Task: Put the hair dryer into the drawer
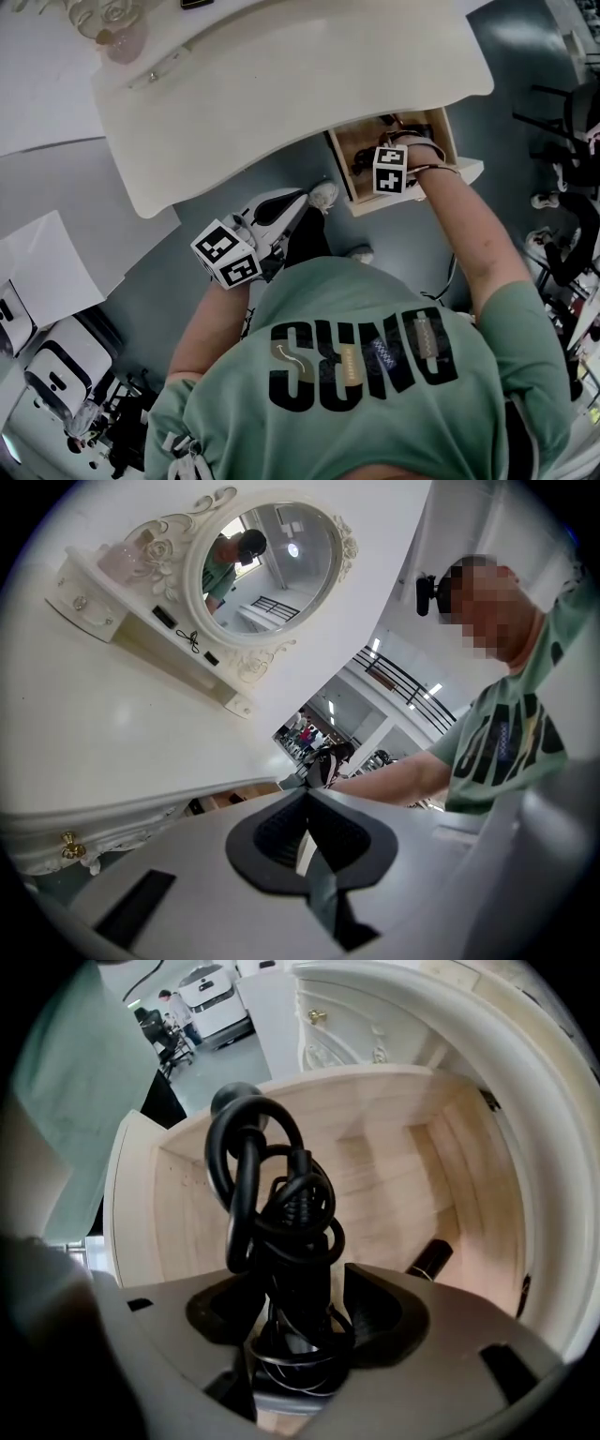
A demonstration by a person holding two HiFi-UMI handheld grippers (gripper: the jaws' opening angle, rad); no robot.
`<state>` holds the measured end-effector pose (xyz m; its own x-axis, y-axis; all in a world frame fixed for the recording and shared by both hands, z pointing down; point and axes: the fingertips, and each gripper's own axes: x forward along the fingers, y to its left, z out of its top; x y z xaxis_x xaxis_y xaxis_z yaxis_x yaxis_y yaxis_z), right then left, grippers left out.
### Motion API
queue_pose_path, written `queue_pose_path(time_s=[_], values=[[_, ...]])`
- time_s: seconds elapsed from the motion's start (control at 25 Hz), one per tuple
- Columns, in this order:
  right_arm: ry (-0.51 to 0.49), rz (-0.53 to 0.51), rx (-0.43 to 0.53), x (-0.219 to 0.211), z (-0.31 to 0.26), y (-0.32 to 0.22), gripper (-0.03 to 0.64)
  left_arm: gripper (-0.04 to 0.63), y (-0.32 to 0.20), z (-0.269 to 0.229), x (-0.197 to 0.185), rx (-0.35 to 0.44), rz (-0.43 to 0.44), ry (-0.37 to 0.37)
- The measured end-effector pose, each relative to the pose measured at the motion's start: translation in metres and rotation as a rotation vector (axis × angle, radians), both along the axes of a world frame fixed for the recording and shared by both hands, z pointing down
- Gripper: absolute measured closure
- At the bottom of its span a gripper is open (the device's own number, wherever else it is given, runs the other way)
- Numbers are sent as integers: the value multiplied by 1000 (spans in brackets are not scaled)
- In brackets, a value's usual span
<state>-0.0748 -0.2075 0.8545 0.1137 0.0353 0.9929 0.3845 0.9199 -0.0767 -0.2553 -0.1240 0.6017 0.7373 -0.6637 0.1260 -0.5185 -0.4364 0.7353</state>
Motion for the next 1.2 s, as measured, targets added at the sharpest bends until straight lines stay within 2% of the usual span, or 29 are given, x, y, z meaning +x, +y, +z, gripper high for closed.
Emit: queue_pose_path(time_s=[0.16, 0.44, 0.56, 0.68, 0.84, 1.0, 1.2], values=[[-83, 118, 12, 2, -9, -8, 308, 586, -3, -4, 2, 0, 7, 5], [-328, 323, 120, 7, -74, -19, 298, 586, -8, -21, 20, 37, 60, -1], [-476, 515, 127, 19, -122, -14, 299, 586, -12, -36, 40, 67, 108, -2], [-679, 770, 99, 41, -174, -3, 315, 586, -14, -53, 67, 102, 164, 0], [-960, 1052, 91, 96, -249, 15, 365, 586, -17, -79, 120, 148, 256, 1], [-1191, 1249, 129, 172, -325, 50, 419, 586, -10, -113, 187, 206, 359, 4], [-1401, 1416, 325, 283, -409, 113, 476, 586, 2, -163, 283, 297, 543, 27]])
